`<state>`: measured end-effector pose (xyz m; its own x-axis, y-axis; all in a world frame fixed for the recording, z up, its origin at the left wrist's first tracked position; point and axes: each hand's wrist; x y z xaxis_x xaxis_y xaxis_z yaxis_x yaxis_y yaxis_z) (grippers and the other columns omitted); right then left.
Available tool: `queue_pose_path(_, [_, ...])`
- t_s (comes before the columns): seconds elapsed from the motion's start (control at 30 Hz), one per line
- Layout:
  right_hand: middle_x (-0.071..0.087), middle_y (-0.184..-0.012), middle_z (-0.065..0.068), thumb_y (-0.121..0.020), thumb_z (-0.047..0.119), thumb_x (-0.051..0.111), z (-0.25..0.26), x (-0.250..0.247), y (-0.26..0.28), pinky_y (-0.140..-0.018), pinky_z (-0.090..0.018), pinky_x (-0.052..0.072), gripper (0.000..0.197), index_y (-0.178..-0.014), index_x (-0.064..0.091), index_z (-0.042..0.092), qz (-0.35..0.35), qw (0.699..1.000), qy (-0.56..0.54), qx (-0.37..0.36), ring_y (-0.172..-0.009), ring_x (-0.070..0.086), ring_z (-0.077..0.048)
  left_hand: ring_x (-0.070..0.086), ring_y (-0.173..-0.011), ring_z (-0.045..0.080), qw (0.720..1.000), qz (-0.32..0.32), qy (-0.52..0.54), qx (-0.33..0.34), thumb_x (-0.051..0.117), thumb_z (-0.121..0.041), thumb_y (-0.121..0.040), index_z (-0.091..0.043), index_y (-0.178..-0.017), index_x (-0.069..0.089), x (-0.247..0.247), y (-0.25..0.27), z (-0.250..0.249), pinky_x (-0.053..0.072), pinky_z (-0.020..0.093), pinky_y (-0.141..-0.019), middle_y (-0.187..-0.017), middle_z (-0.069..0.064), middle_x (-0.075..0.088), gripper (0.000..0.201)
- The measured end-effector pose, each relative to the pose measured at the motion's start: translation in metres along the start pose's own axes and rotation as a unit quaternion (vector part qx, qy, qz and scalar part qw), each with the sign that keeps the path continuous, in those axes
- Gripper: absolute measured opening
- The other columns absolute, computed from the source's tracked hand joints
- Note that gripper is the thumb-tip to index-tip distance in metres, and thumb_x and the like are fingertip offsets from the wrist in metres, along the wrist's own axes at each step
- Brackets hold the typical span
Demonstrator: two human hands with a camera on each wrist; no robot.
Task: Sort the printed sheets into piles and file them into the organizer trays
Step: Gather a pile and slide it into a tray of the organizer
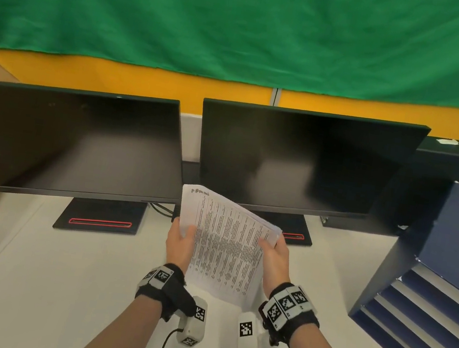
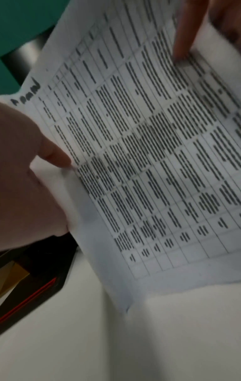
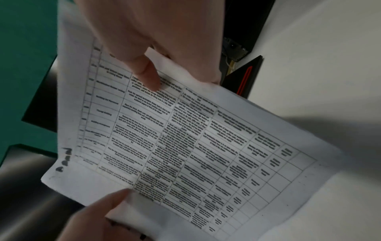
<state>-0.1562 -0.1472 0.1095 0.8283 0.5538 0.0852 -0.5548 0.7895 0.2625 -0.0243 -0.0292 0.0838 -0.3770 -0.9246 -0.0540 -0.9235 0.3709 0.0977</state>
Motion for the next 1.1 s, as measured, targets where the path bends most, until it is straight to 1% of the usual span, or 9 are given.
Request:
queue_pose_path(0.13, [0.062,-0.111,0.006,-0.095,0.012,0.048,0.002,-0.004,0.016,-0.074,-0.026,0.05,0.027,-0.119,0.049,0.025,-0.011,0.999,-0.033,-0.005,-0.097,0.061,-0.008,0.059,-0.1,0.023,0.998,0.004,-0.042,0.043,0.041,-0.017,-0.098,-0.021,-0.112,0.045,0.007,0.012,0.003,0.053,0.038,-0.086,-0.11,0.005,0.058,0.015])
queue_pose_path(0.23, [0.058,-0.116,0.003,-0.094,0.007,0.047,-0.009,-0.024,0.023,-0.084,-0.033,0.048,0.032,-0.12,0.045,0.025,-0.066,0.997,-0.025,0.008,-0.099,0.058,-0.012,0.061,-0.091,0.019,0.989,0.028,-0.09,0.109,0.04,-0.018,-0.099,-0.016,-0.11,0.047,0.024,0.025,-0.001,0.049,0.023,-0.073,-0.103,0.001,0.06,0.014])
queue_pose_path(0.4, [0.059,-0.114,-0.005,-0.095,0.006,0.04,-0.038,-0.095,0.039,-0.089,-0.037,0.048,0.025,-0.116,0.048,0.018,-0.202,0.977,-0.013,0.074,-0.103,0.056,-0.023,0.064,-0.076,0.004,0.943,0.216,-0.213,0.139,0.04,-0.023,-0.098,-0.026,-0.112,0.039,0.076,0.055,0.004,0.051,0.016,-0.061,-0.099,-0.012,0.062,0.014])
queue_pose_path(0.6, [0.055,-0.125,-0.02,-0.092,0.018,0.042,-0.107,-0.194,0.073,-0.102,-0.045,0.04,0.037,-0.123,0.049,-0.002,-0.294,0.923,0.102,0.226,-0.112,0.052,-0.037,0.06,-0.092,0.019,0.862,0.413,-0.293,-0.017,0.039,-0.009,-0.093,-0.015,-0.131,0.031,0.141,0.103,0.041,0.049,0.026,-0.077,-0.119,0.007,0.061,0.039])
queue_pose_path(0.73, [0.061,-0.113,-0.031,-0.089,0.011,0.052,-0.129,-0.249,0.102,-0.092,-0.042,0.047,0.013,-0.08,0.056,0.003,-0.306,0.901,0.148,0.27,-0.087,0.053,-0.028,0.054,-0.113,0.025,0.8,0.49,-0.32,-0.132,0.039,-0.013,-0.091,-0.01,-0.134,0.031,0.163,0.138,0.065,0.045,0.034,-0.098,-0.127,0.009,0.054,0.043])
queue_pose_path(0.8, [0.062,-0.113,-0.033,-0.087,0.008,0.055,-0.133,-0.277,0.108,-0.093,-0.045,0.049,0.017,-0.071,0.058,0.006,-0.323,0.888,0.156,0.289,-0.089,0.058,-0.036,0.054,-0.111,0.026,0.784,0.509,-0.316,-0.164,0.04,-0.014,-0.088,-0.01,-0.13,0.038,0.17,0.151,0.072,0.045,0.04,-0.1,-0.122,0.008,0.054,0.042])
queue_pose_path(0.9, [0.061,-0.115,-0.034,-0.087,0.009,0.056,-0.142,-0.318,0.102,-0.097,-0.05,0.047,0.025,-0.099,0.065,-0.011,-0.347,0.878,0.126,0.305,-0.108,0.057,-0.046,0.053,-0.101,0.021,0.772,0.539,-0.293,-0.163,0.038,-0.007,-0.088,-0.007,-0.118,0.047,0.175,0.166,0.07,0.049,0.032,-0.091,-0.111,0.008,0.054,0.031])
queue_pose_path(0.97, [0.062,-0.106,-0.03,-0.086,0.009,0.055,-0.115,-0.321,0.102,-0.095,-0.045,0.047,0.023,-0.095,0.063,-0.011,-0.382,0.869,0.109,0.297,-0.101,0.057,-0.044,0.052,-0.1,0.018,0.758,0.567,-0.269,-0.179,0.038,-0.003,-0.089,-0.006,-0.116,0.052,0.177,0.176,0.068,0.047,0.024,-0.082,-0.111,0.008,0.055,0.031])
queue_pose_path(1.1, [0.054,-0.105,-0.02,-0.084,0.011,0.055,-0.087,-0.334,0.094,-0.098,-0.048,0.041,0.025,-0.106,0.053,-0.002,-0.419,0.858,0.027,0.295,-0.099,0.053,-0.037,0.055,-0.11,0.023,0.729,0.605,-0.238,-0.213,0.047,-0.017,-0.075,-0.012,-0.123,0.051,0.183,0.186,0.07,0.053,0.04,-0.089,-0.123,0.003,0.058,0.048])
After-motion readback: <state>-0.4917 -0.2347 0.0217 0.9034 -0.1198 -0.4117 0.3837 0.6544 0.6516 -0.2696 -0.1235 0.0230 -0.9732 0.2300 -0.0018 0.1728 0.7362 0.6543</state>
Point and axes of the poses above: each hand's wrist, its own y-axis away from the middle knuckle, its own x-axis out of the palm, z = x × y
